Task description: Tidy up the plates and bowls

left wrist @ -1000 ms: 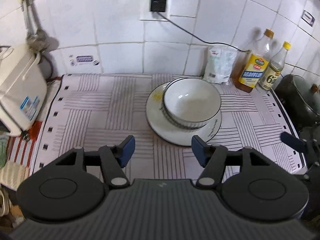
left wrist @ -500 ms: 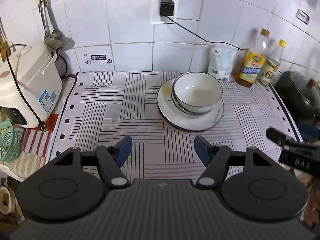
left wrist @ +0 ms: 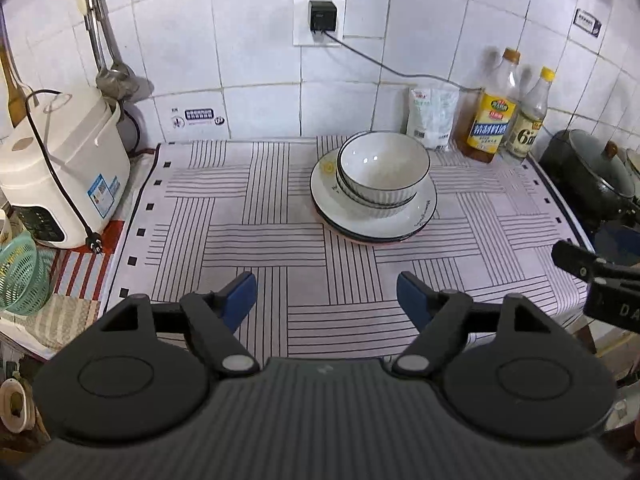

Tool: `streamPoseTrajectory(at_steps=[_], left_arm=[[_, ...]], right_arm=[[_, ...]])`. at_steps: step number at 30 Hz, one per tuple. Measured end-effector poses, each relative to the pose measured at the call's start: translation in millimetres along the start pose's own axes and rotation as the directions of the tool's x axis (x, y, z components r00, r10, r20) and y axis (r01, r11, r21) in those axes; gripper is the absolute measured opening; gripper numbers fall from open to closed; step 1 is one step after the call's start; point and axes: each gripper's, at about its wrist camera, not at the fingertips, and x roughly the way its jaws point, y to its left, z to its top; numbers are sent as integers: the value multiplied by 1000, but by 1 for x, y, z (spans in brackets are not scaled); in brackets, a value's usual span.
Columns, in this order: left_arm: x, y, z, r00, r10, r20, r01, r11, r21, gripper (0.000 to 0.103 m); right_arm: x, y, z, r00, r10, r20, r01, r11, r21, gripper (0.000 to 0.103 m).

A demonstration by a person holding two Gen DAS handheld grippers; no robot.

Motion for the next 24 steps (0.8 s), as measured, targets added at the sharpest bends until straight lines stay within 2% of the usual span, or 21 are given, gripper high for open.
streamPoseTrajectory(at_steps=[3, 8, 17, 21, 24], left_arm=[[-8, 2, -4, 1000, -12, 22, 12, 1000, -10, 84], [-16, 3, -11, 998, 7, 56, -7, 1000, -8, 97], [-28, 7, -23, 993, 58, 102, -54, 998, -42, 97], [-31, 8, -27, 992, 63, 106, -59, 998, -34, 97], [-33, 6, -30, 990, 69, 122, -68, 998, -13, 97]], right_arm=[[-5, 3, -1, 999, -17, -34, 17, 1000, 11, 102], [-9, 10, -4, 995, -53, -79, 52, 999, -14, 102], [-34, 16, -12, 999, -30, -15, 30, 1000, -8, 102], [-37, 16, -13, 1000, 4, -29, -3, 1000, 25, 102], [-41, 18, -17, 1000, -17, -12, 17, 999, 28, 102]])
